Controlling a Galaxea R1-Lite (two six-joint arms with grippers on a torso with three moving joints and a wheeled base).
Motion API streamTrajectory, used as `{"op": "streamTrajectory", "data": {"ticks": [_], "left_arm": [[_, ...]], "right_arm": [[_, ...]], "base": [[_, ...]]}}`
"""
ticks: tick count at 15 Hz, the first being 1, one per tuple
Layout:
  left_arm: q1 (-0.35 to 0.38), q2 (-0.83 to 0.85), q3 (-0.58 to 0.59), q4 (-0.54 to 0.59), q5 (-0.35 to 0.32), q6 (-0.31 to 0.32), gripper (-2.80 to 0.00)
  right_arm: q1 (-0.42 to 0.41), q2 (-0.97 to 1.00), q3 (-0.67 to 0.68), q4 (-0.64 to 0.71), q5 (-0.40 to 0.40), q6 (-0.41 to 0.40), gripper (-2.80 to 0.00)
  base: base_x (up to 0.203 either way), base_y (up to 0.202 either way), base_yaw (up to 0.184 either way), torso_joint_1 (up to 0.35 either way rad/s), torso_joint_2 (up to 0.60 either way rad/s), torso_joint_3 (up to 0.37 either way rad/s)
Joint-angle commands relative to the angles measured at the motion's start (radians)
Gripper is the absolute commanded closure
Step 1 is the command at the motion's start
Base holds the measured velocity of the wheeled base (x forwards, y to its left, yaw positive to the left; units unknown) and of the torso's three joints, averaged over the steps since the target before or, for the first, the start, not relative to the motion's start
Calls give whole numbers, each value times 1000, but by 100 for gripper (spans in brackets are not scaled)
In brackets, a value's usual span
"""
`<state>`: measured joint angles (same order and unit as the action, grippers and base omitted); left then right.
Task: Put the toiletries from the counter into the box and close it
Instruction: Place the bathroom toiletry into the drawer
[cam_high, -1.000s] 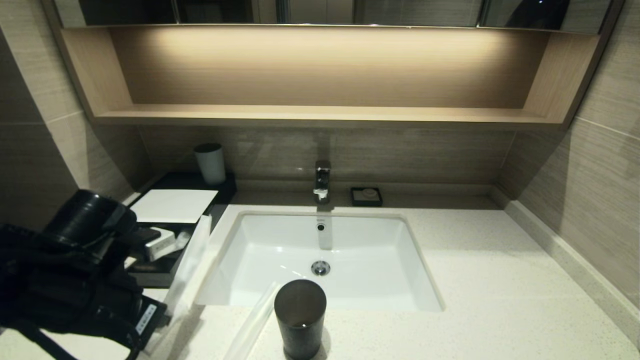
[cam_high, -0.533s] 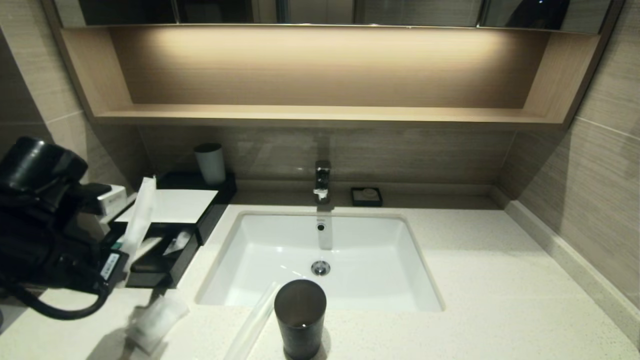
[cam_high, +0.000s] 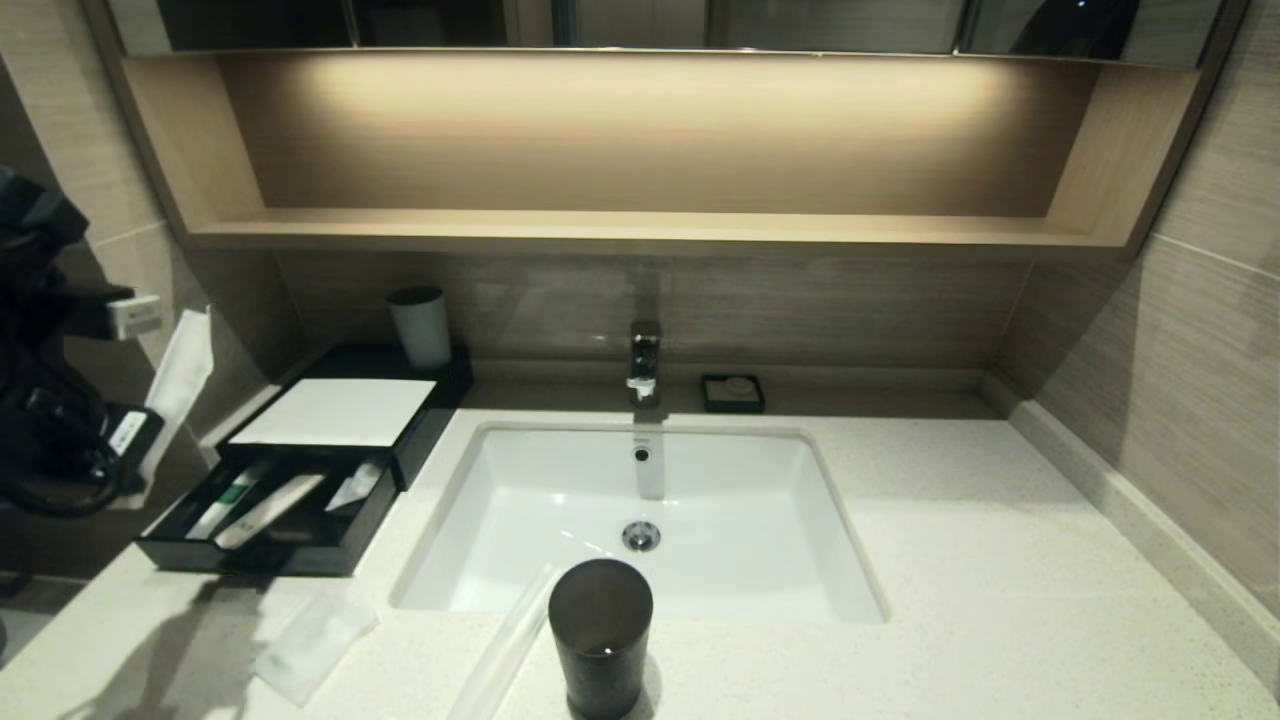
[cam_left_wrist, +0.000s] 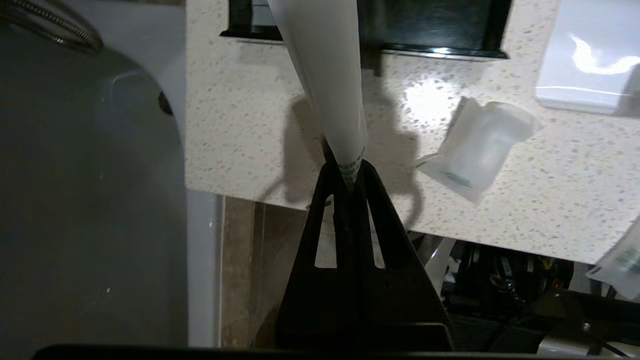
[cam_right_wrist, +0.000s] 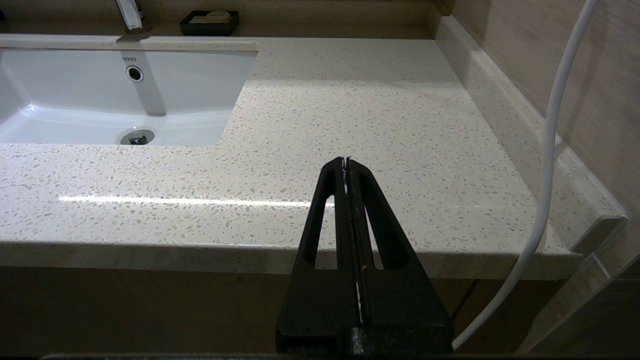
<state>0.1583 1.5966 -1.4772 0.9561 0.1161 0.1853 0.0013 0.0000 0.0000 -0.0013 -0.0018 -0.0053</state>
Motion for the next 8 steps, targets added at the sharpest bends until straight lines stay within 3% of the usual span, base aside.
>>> {"op": "streamTrajectory", "data": {"ticks": [1, 8], "left_arm": [[70, 115, -97, 85, 17, 51, 0], [155, 226, -175, 180, 20, 227, 0]], "right_arm": [[0, 0, 2, 0, 0, -1, 0], [2, 0, 2, 0, 0, -1, 0]], "base": [[0, 0, 0, 0, 0, 0], [0, 0, 0, 0, 0, 0]]}}
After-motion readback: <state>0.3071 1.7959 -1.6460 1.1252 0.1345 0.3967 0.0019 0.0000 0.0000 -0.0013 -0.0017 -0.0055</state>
